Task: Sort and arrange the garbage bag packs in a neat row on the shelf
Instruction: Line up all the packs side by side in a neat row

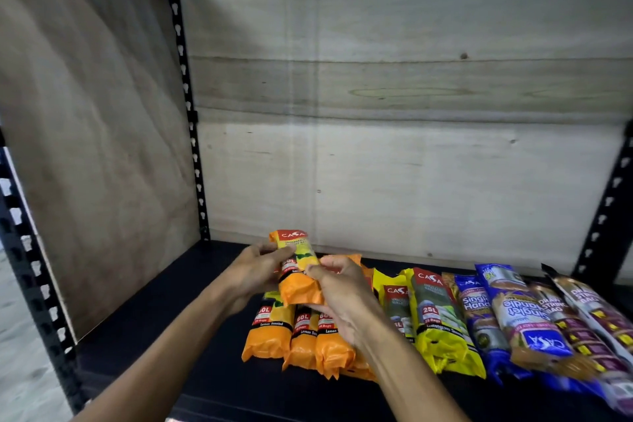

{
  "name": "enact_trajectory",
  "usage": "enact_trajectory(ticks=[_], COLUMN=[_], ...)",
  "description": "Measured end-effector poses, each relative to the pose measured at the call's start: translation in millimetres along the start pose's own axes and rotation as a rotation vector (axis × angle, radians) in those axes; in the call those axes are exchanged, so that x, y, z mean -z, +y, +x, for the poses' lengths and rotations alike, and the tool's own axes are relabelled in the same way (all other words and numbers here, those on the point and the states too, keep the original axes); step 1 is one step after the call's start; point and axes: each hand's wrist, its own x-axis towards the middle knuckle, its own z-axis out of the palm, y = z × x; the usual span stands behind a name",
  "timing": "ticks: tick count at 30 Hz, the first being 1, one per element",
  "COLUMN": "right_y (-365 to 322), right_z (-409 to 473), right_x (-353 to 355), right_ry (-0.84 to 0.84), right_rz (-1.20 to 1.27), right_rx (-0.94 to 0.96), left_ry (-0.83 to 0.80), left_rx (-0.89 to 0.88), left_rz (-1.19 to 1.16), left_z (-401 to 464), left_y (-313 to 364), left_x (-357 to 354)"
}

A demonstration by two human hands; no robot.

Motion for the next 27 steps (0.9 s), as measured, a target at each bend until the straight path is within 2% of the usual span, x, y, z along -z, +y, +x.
enact_trajectory(ticks=[5,11,16,19,22,24,27], right_y=[15,22,26,21,22,27,37], right_z=[-7,-1,-1,-9,-13,-12,-8], right_x=[-2,-7,-8,0,15,24,32], right_ry=[0.047,0.071,0.119,0.162,0.278,0.282,0.178], right_rz=[-0.523,-0.872,-0.982,-0.975,-1.055,-1.082,-1.023], right_rx=[0.115,0.185,0.224,0.309,0.384,0.313,0.179], left_ry=[-0.030,-0.062,-0.072,-0.084,-0.063,0.004,0.014], left_rx=[0.052,0.111,0.064,0.015,-0.061,-0.104,-0.012], left_rz=[0.055,0.127,0.186,0.263,0.500,0.719,0.678], left_z=[7,10,10,8,9,10,8], left_y=[-7,-14,-18,-20,-23,-27,-33], left_x=[-2,-5,-6,-7,-5,-3,-1])
